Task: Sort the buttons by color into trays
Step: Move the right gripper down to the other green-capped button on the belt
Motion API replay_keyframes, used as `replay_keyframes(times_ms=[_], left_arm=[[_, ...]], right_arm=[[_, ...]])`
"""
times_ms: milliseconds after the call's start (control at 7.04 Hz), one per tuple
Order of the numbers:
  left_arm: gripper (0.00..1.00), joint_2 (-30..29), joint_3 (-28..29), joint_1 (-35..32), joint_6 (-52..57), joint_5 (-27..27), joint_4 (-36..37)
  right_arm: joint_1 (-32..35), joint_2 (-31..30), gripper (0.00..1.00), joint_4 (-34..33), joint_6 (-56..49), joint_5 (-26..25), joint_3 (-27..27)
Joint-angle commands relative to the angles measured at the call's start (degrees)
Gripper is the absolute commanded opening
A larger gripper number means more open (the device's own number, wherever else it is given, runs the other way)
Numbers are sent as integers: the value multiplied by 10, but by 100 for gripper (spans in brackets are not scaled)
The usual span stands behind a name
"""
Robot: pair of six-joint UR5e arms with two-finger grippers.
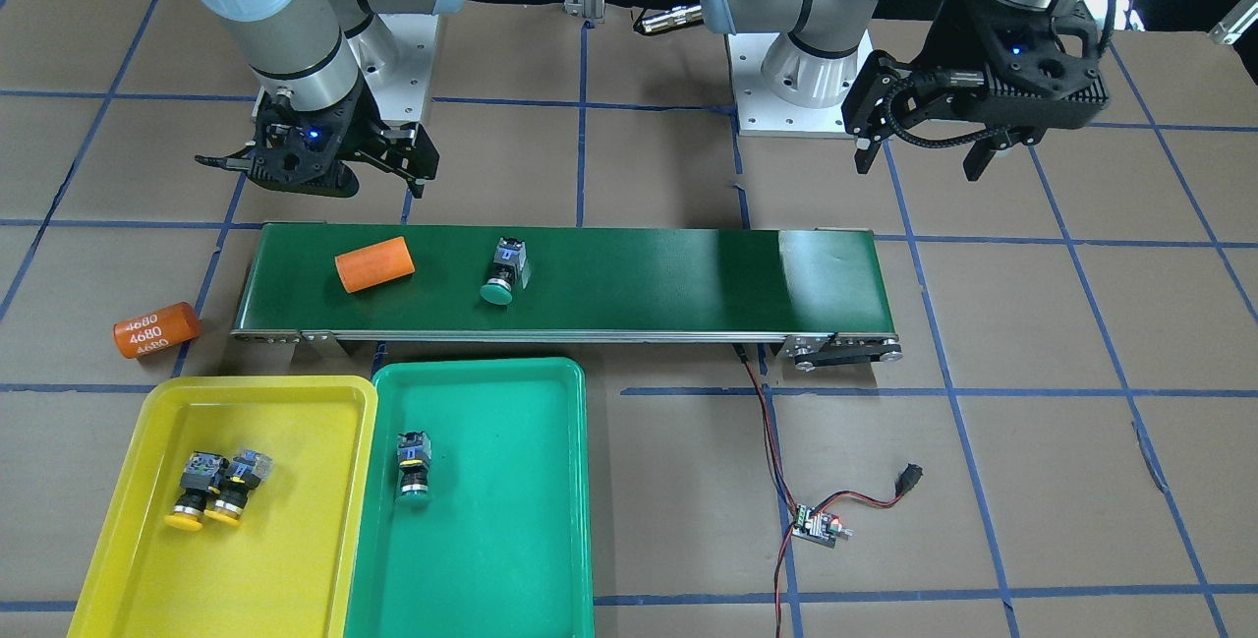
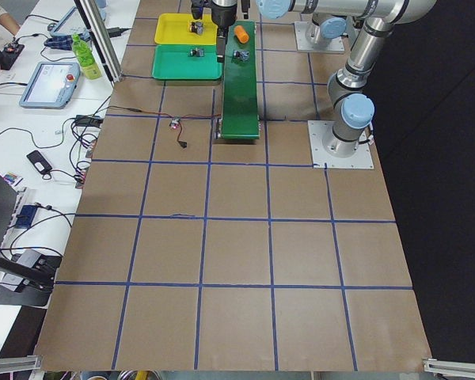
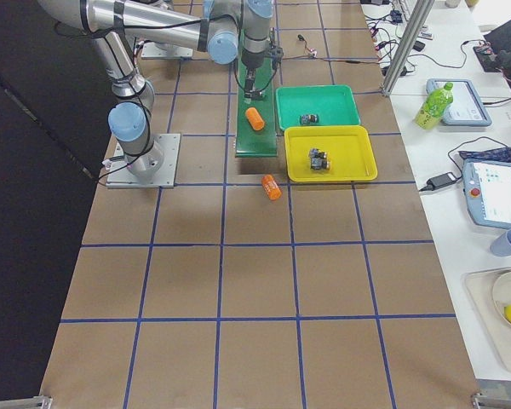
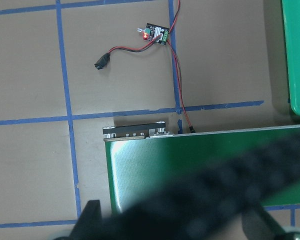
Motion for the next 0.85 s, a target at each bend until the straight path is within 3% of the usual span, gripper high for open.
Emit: replay_keyframes(times_ms=[0, 710], left_arm=[[100, 0, -1, 0, 0, 0, 0], [100, 1, -1, 1, 0, 0, 0]], right_arm=[[28, 17, 100, -29, 42, 16, 1], [99, 76, 100, -77, 118, 21, 15]])
